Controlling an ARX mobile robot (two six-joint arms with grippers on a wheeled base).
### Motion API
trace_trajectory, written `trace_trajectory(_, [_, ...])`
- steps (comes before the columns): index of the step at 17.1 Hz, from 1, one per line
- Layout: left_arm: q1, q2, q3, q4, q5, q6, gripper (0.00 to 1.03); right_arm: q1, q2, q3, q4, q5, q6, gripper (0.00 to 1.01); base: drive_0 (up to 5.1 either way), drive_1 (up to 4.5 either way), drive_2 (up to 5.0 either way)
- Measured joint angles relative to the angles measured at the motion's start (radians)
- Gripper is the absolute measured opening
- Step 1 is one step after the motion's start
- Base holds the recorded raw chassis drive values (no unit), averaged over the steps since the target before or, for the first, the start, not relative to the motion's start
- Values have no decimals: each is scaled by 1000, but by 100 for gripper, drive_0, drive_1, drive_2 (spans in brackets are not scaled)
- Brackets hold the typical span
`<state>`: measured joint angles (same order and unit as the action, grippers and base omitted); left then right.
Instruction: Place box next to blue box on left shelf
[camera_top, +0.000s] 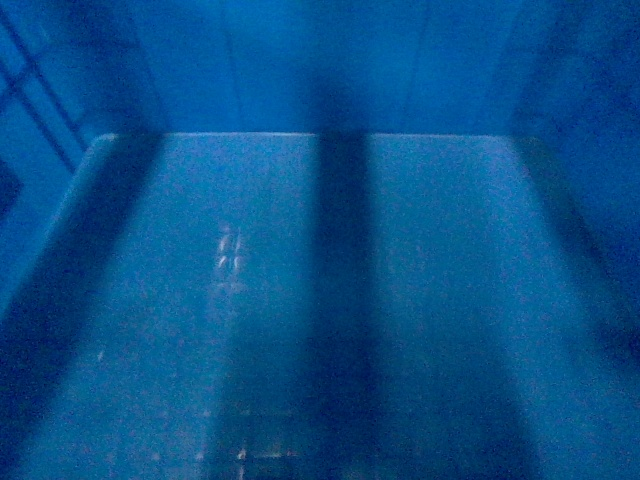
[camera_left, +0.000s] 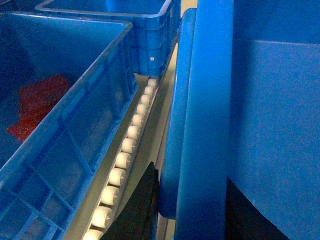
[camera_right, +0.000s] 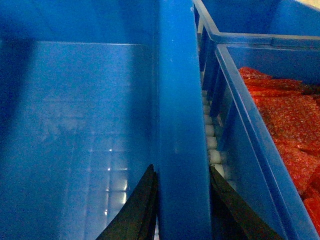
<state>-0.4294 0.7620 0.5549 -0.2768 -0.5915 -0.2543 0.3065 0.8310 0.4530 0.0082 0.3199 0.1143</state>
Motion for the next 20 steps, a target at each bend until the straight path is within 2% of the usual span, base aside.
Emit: trace_trajectory(20, [0,0,0,0,0,0,20,0,0,0,0,0,0,22,0,0,0])
